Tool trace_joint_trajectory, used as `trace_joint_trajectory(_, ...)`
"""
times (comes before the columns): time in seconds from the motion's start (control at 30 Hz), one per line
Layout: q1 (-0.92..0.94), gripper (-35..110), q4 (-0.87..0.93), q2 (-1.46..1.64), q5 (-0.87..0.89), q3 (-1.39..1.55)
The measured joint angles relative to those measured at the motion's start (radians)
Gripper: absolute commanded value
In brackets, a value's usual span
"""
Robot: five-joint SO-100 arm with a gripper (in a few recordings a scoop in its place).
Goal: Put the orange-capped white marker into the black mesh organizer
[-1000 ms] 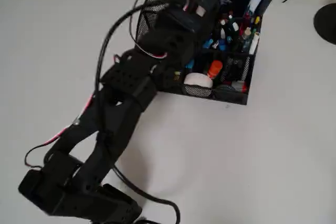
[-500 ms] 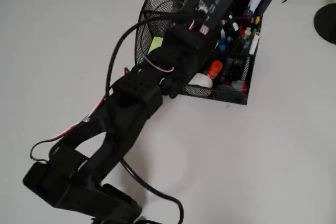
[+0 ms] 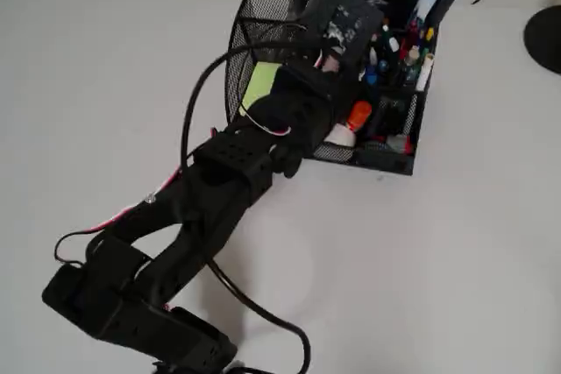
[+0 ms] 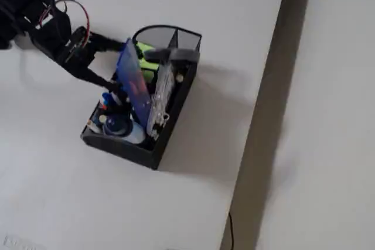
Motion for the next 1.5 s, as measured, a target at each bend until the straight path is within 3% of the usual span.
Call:
trace_joint_trajectory(0.2, 0.003, 32, 0.127, 0.067, 0.077, -0.021)
trace_joint_trajectory(0.63, 0.1, 0, 1.049, 0.368, 0.664, -0.342)
trace_joint_trajectory(0.93, 0.117, 0, 1.502, 0.43, 0.983, -0.339)
trace_joint_trajectory(1.07, 0.117, 0, 1.513, 0.403, 1.025, -0.241)
trace_joint_trajectory(1.23, 0.109, 0, 1.358, 0.433, 1.042, -0.014)
trace_joint_trajectory(1.5, -0.034, 0, 1.226, 0.706, 1.057, 0.336)
